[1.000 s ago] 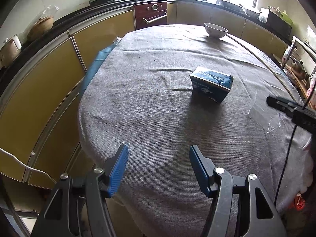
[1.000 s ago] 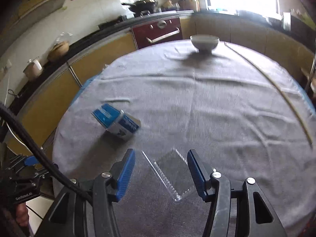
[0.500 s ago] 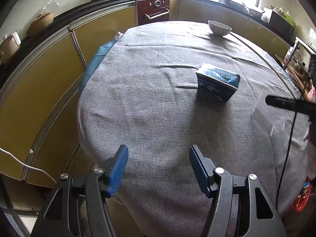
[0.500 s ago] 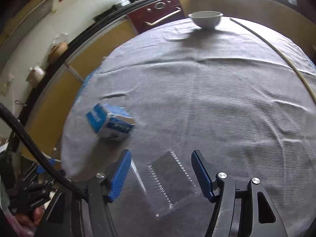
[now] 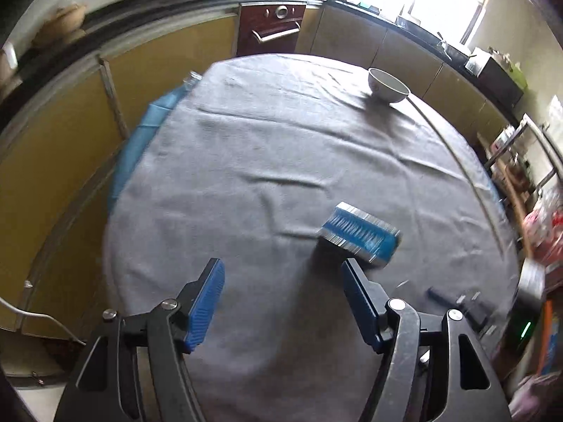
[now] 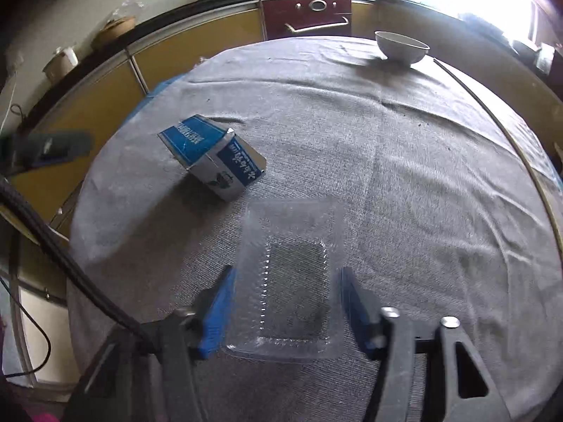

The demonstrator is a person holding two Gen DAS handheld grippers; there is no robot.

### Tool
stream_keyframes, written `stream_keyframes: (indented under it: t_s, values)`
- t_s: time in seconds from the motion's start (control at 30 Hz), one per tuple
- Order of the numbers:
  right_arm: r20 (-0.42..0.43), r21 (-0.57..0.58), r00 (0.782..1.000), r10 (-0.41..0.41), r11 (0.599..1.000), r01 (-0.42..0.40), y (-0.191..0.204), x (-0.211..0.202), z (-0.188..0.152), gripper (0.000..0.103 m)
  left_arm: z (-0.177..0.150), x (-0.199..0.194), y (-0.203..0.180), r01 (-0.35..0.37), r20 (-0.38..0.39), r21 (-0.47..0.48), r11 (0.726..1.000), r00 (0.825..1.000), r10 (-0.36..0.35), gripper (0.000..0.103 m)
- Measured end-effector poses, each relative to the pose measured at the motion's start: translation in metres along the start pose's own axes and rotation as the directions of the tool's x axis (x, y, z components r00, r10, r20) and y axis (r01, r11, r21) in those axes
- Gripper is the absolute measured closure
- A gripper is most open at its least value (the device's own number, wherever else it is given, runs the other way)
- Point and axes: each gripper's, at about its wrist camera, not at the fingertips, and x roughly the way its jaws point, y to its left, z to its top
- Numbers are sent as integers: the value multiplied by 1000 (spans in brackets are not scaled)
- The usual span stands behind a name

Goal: Collect trash
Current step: 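Grasp the clear plastic tray with the right tool while the left tool reaches for the small blue box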

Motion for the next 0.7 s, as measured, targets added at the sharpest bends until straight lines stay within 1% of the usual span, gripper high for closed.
stream_keyframes:
  t_s: [0.1,0.2,0.23,0.3,0.37,0.4,0.5,0.6,0.7]
  values:
    - [19,16,1000,-9,1000,9,0,-3,-4,46,15,13,-10,21,-41,-58,998,999,-24,33]
    - [17,32,1000,1,999,-2,-1,-5,-7,46,29,30,-19,40,-98,-152,988,994,-55,33]
    - [16,36,1000,7,999,-7,-2,-6,-10,46,32,38,-21,35,-126,-179,983,990,-58,33]
    - [17,44,1000,14,999,-14,-2,-8,-13,46,35,53,-27,-10,-183,-216,976,983,-30,33]
    - [14,58,999,28,998,-29,-4,-10,-19,46,34,63,-27,-47,-215,-257,965,976,-9,33]
    - [13,62,999,33,997,-34,-5,-11,-23,46,33,68,-27,-54,-229,-280,958,973,-12,33]
    - [22,59,999,37,998,-38,-5,-15,-31,46,33,72,-34,-40,-222,-308,950,974,-31,33]
    - [26,69,998,55,996,-57,-7,-19,-37,46,34,69,-38,-1,-206,-339,941,976,-73,34]
    - [31,82,997,69,994,-71,-9,-23,-43,46,40,63,-42,11,-182,-347,938,980,-79,33]
